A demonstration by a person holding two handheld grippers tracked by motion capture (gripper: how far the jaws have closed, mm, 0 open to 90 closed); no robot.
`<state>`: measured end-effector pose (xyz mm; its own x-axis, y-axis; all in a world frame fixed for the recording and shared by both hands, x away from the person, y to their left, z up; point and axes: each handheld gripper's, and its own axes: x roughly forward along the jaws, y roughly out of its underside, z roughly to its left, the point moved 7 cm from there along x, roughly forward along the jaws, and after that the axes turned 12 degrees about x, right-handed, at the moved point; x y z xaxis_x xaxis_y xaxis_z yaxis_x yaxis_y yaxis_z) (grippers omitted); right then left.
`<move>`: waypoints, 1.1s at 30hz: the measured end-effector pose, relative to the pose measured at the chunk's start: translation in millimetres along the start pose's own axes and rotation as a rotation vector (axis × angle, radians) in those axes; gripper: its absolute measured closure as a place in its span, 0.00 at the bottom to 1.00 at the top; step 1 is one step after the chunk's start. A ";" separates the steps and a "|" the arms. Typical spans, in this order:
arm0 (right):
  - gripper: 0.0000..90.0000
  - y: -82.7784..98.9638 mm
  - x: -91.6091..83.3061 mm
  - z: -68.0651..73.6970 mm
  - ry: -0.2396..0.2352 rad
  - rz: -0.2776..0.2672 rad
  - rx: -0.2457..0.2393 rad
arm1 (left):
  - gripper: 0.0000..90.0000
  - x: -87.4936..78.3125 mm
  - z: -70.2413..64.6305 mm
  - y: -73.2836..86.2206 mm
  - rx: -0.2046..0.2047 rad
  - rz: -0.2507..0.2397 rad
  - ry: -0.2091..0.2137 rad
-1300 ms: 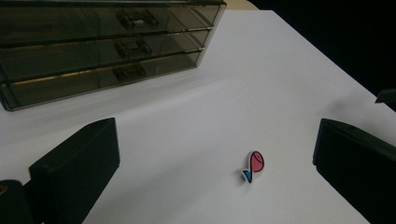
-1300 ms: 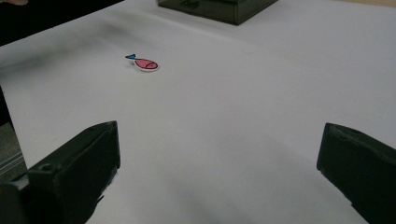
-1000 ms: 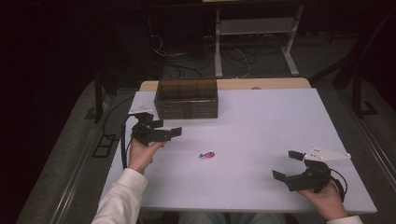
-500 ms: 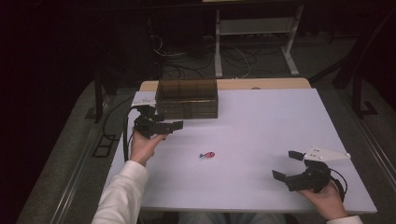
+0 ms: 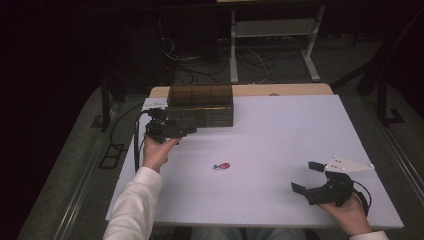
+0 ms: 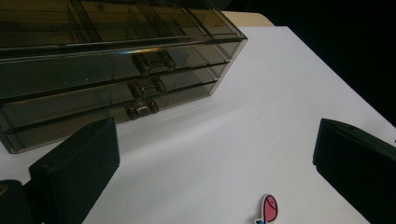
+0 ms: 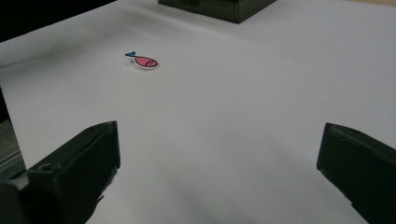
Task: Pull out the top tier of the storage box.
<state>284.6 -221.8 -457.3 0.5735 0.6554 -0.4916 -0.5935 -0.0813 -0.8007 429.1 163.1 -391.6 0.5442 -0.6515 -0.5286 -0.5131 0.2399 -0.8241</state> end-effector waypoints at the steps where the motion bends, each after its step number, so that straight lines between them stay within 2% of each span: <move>1: 0.00 0.0 0.0 -0.1 0.000 0.000 0.000 | 0.00 0.7 0.7 -0.7 -0.009 -0.004 0.002; 4: 0.00 0.0 -0.2 -0.5 0.001 0.000 -0.001 | 0.00 3.3 4.0 -3.3 -0.041 -0.028 0.007; 14: 0.00 0.0 0.0 -0.7 0.002 0.001 -0.004 | 0.00 6.7 11.1 -5.8 -0.100 -0.069 0.004; 22: 0.00 0.0 0.3 -1.0 0.002 0.002 -0.006 | 0.00 9.2 15.9 -8.4 -0.166 -0.111 0.009; 27: 0.00 0.0 0.6 -0.8 0.001 0.003 -0.007 | 0.00 10.4 19.9 -10.7 -0.228 -0.147 0.016; 31: 0.00 -0.2 0.5 -1.0 0.001 0.002 -0.006 | 0.00 11.5 23.1 -12.3 -0.305 -0.190 0.036; 33: 0.00 -0.3 0.5 -1.1 0.001 0.002 -0.007 | 0.00 12.2 25.0 -12.0 -0.330 -0.202 0.038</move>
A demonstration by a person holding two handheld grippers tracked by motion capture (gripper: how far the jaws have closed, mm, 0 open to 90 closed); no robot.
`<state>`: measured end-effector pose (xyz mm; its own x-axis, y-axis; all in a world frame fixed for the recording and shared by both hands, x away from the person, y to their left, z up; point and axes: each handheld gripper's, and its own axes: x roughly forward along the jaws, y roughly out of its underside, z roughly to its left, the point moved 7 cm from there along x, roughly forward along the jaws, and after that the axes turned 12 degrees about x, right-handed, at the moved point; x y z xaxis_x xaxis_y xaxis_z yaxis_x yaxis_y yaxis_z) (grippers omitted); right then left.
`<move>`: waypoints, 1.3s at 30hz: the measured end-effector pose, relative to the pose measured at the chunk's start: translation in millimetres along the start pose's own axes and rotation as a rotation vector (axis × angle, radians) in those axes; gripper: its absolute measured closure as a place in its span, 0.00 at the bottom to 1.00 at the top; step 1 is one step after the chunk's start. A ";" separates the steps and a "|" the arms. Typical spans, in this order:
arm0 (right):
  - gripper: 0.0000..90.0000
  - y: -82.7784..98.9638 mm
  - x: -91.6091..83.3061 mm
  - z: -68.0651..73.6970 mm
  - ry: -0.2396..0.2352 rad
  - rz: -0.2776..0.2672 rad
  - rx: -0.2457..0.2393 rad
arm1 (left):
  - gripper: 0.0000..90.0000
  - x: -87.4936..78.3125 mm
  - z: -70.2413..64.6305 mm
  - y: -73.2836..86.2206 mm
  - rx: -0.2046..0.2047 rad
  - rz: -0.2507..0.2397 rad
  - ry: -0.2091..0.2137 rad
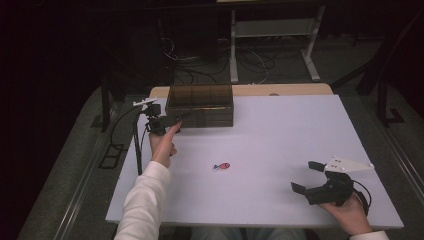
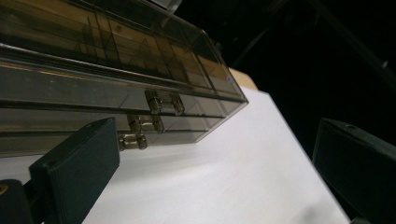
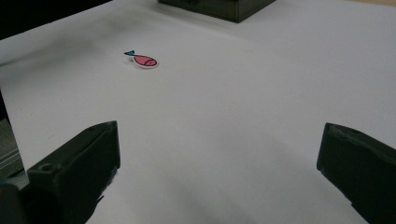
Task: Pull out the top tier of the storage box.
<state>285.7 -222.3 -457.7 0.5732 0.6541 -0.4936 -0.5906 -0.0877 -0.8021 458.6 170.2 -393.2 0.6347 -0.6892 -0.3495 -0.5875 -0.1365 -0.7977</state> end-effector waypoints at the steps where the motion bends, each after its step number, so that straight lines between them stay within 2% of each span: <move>1: 0.00 0.0 0.0 0.0 0.000 0.000 0.000 | 0.00 0.6 0.9 0.1 -0.010 -0.004 -0.002; 6: 0.00 0.0 0.2 -0.2 0.000 0.001 -0.002 | 0.00 3.3 5.1 2.3 -0.070 -0.028 0.001; 12: 0.00 -0.1 0.5 -0.2 -0.001 0.002 -0.002 | 0.00 7.6 7.6 4.5 -0.104 -0.033 0.002; 20: 0.00 -0.8 -0.1 -1.2 0.001 -0.001 0.000 | 0.00 13.0 9.5 5.3 -0.169 -0.055 0.005; 22: 0.00 -0.9 -0.3 -1.5 0.002 -0.002 0.001 | 0.00 13.6 11.2 6.3 -0.190 -0.065 0.005; 23: 0.00 -1.0 -0.3 -1.5 0.001 -0.002 0.001 | 0.00 14.4 13.0 7.4 -0.215 -0.075 0.002; 39: 0.00 -1.7 0.4 -2.8 0.002 -0.003 0.003 | 0.00 21.6 19.3 11.9 -0.303 -0.097 0.005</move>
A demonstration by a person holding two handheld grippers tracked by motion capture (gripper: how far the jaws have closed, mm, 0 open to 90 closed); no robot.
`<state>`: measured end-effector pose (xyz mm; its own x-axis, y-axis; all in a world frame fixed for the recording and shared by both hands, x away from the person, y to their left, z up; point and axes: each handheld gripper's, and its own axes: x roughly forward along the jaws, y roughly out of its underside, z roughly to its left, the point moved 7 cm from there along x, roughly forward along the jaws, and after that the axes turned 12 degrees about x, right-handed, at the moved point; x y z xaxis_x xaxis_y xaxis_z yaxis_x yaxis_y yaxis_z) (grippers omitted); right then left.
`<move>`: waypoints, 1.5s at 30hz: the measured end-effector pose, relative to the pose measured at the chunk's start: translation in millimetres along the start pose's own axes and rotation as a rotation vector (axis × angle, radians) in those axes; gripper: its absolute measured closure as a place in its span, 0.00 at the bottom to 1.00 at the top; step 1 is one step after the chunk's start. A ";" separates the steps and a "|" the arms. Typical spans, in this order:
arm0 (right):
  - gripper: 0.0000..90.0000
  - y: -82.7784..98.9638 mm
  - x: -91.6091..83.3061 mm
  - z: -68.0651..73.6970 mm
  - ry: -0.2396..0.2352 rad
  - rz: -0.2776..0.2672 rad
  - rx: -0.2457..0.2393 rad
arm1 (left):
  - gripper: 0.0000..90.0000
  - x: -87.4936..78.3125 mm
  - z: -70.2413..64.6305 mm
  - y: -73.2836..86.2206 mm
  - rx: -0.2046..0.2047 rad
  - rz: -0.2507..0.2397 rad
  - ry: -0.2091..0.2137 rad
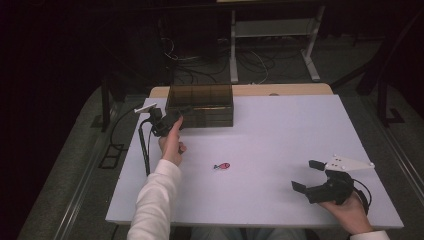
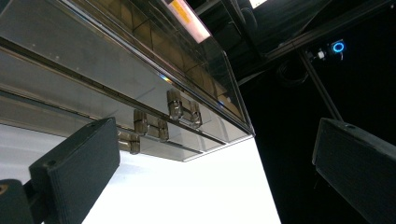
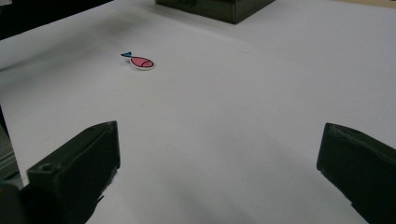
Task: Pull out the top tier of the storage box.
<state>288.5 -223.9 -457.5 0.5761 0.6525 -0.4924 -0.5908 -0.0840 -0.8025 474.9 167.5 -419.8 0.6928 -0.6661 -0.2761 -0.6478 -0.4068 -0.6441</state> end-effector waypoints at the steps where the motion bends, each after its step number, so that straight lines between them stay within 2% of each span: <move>1: 0.00 -0.1 0.0 0.0 0.000 -0.001 0.001 | 0.00 0.6 0.2 0.3 -0.007 0.000 -0.001; 9: 0.00 -0.5 -0.6 -0.8 0.002 -0.004 0.002 | 0.04 4.6 0.9 1.8 -0.056 -0.017 0.011; 12: 0.00 -0.6 -0.7 -1.0 0.001 -0.006 0.002 | 0.05 5.9 1.4 1.9 -0.086 -0.028 0.019; 17: 0.00 -0.9 -0.8 -0.9 0.001 -0.008 0.004 | 0.08 8.2 3.5 1.5 -0.126 -0.035 0.010; 28: 0.00 -1.2 -0.8 -1.8 0.003 -0.007 0.004 | 0.15 11.0 5.9 1.2 -0.172 -0.053 0.021; 33: 0.00 -1.4 -0.5 -1.8 0.003 -0.008 0.001 | 0.18 12.2 6.3 2.0 -0.186 -0.049 0.023; 45: 0.00 -1.6 -0.1 -1.8 0.005 -0.007 -0.002 | 0.33 21.0 7.8 8.6 -0.211 -0.023 0.022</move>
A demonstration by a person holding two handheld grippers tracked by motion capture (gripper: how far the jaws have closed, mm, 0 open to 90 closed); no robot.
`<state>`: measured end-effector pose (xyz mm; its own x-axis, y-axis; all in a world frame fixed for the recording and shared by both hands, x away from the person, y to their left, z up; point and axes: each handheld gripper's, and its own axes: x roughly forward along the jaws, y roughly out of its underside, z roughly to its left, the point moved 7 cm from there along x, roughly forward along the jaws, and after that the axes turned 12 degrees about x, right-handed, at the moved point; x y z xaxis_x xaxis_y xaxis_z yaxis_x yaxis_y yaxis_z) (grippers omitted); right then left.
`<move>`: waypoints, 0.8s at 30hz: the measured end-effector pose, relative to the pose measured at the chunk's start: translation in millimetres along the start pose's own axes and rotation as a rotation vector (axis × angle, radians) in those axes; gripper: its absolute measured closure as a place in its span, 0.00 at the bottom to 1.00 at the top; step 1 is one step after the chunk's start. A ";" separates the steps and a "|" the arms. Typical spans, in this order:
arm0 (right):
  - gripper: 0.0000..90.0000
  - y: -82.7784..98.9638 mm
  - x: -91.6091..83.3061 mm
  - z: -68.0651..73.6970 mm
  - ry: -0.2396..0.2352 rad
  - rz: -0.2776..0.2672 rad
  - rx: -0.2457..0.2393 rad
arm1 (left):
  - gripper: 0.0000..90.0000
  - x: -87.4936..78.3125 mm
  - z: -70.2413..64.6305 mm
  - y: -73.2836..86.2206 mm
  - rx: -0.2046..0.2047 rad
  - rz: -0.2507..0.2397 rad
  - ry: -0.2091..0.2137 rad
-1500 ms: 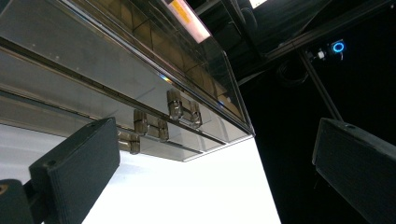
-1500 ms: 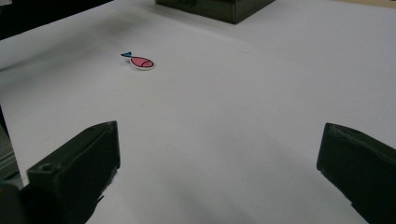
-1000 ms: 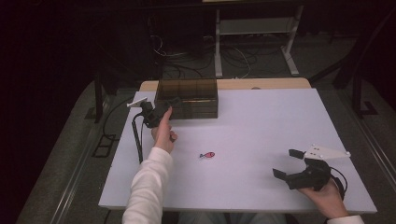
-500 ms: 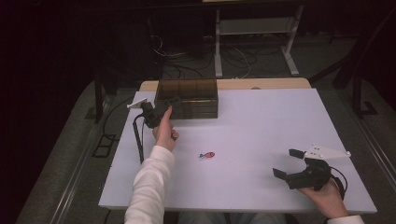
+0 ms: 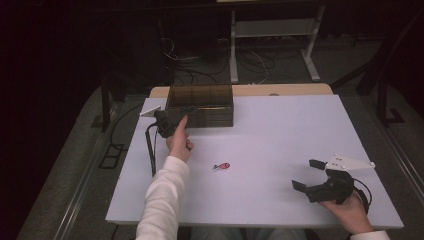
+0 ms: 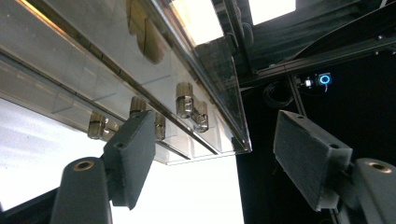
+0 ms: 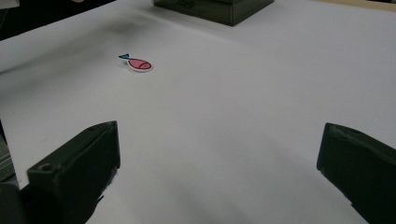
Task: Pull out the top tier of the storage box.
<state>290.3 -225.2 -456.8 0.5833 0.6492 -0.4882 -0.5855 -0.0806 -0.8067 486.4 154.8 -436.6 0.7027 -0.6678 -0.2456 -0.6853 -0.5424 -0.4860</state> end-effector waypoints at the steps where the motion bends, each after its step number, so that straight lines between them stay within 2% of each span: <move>1: 0.00 0.0 0.0 -0.1 0.000 0.000 0.000 | 0.34 0.7 0.7 0.6 0.002 0.004 -0.002; 16: 0.00 -0.1 0.5 -0.1 0.002 0.003 -0.003 | 0.50 6.1 11.6 1.6 -0.032 0.008 -0.052; 24: 0.00 -0.1 1.2 -0.2 0.001 0.005 -0.005 | 0.59 7.1 13.8 0.4 -0.051 0.004 -0.044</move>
<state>291.2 -224.5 -457.4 0.5813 0.6479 -0.4922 -0.5854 -0.0871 -0.8060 493.7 157.0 -450.1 0.7072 -0.6472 -0.2845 -0.6959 -0.5663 -0.4417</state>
